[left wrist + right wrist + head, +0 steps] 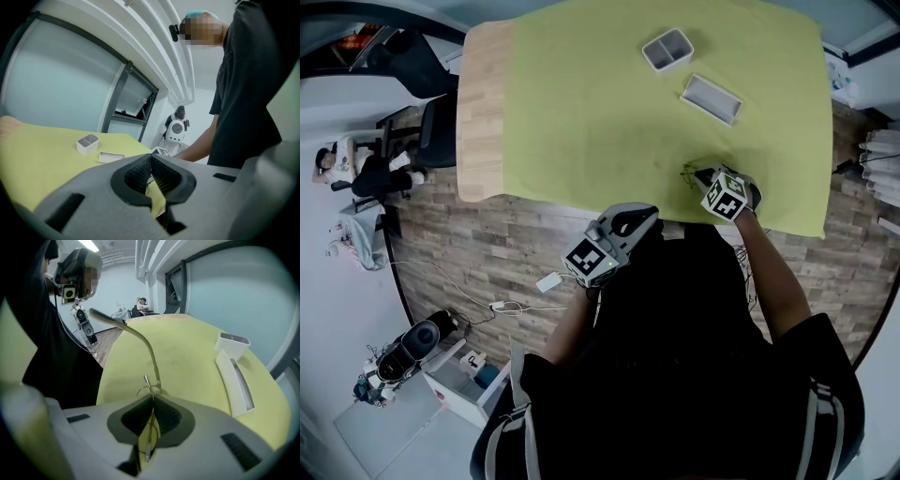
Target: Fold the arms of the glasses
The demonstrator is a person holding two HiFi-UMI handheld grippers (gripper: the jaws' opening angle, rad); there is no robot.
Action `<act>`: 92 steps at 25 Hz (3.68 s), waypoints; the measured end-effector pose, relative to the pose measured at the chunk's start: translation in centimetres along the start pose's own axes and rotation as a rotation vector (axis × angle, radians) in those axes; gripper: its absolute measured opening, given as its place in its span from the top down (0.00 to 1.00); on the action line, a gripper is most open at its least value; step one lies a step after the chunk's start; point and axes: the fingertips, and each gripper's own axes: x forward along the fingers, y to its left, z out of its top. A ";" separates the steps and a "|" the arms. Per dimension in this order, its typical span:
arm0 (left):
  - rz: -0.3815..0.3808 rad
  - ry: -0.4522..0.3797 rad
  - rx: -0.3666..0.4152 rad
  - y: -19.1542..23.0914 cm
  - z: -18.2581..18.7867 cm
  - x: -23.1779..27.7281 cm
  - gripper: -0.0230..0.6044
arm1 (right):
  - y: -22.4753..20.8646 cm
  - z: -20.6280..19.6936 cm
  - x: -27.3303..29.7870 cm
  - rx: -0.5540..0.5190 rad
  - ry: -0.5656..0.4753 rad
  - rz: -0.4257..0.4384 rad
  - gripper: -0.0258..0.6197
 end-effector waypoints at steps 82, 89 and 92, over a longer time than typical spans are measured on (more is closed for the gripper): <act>0.028 -0.071 -0.061 0.8 -2.1 -1.7 0.93 | 3.8 7.0 -8.0 0.073 -0.218 -0.175 0.91; 0.003 -0.060 -0.061 0.6 -2.0 -0.9 0.93 | 3.5 4.8 -9.0 0.113 -0.209 -0.202 0.91; -0.008 -0.060 -0.062 0.7 -1.9 -0.5 0.93 | 3.3 3.9 -9.2 0.146 -0.209 -0.206 0.91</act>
